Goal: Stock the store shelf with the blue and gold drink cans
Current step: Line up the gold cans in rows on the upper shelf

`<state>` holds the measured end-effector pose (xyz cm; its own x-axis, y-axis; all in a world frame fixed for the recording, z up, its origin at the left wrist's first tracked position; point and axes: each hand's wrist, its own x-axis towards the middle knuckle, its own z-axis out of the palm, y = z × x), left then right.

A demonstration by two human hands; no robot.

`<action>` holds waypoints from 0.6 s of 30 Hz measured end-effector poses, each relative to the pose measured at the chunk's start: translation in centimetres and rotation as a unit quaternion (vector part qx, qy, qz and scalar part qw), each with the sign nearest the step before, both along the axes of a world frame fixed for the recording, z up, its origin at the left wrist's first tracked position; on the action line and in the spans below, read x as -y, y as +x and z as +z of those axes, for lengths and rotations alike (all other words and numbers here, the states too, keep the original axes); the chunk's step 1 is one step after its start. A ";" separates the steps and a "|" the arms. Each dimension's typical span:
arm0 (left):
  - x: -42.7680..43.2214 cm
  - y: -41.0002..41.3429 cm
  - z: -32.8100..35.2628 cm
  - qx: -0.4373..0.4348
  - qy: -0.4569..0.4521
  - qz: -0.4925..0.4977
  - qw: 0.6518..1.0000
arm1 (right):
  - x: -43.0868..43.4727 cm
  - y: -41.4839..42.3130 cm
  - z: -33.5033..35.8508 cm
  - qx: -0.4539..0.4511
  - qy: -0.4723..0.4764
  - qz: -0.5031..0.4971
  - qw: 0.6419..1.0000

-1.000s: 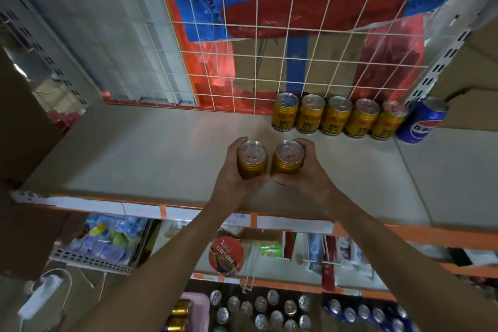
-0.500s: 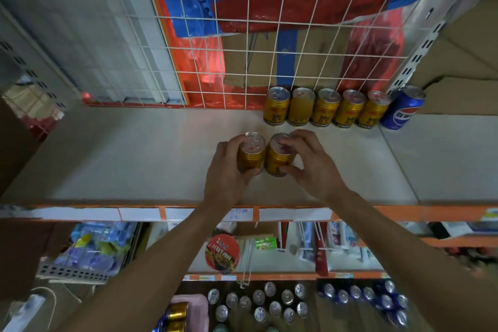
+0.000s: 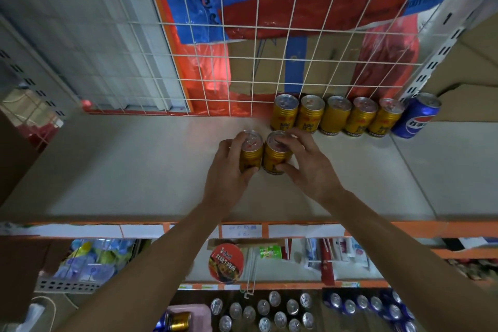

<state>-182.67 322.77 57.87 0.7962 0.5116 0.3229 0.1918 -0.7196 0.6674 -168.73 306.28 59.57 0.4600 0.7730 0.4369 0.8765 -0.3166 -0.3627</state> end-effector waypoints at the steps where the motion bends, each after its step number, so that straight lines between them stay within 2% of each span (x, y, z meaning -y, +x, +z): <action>1: -0.5 0.2 0.0 -0.001 0.004 0.002 1.000 | -0.6 0.3 -0.1 0.020 -0.009 0.003 1.000; 6: -2.7 1.8 0.4 -0.022 0.019 0.028 0.999 | -3.5 1.7 0.0 0.114 -0.035 -0.019 0.993; 11: -4.9 3.7 0.5 -0.023 0.039 0.036 0.998 | -6.2 3.5 0.5 0.151 -0.061 -0.037 0.986; 18: -7.1 5.9 0.3 -0.046 0.071 0.043 0.995 | -8.7 4.8 0.6 0.158 -0.097 -0.069 0.980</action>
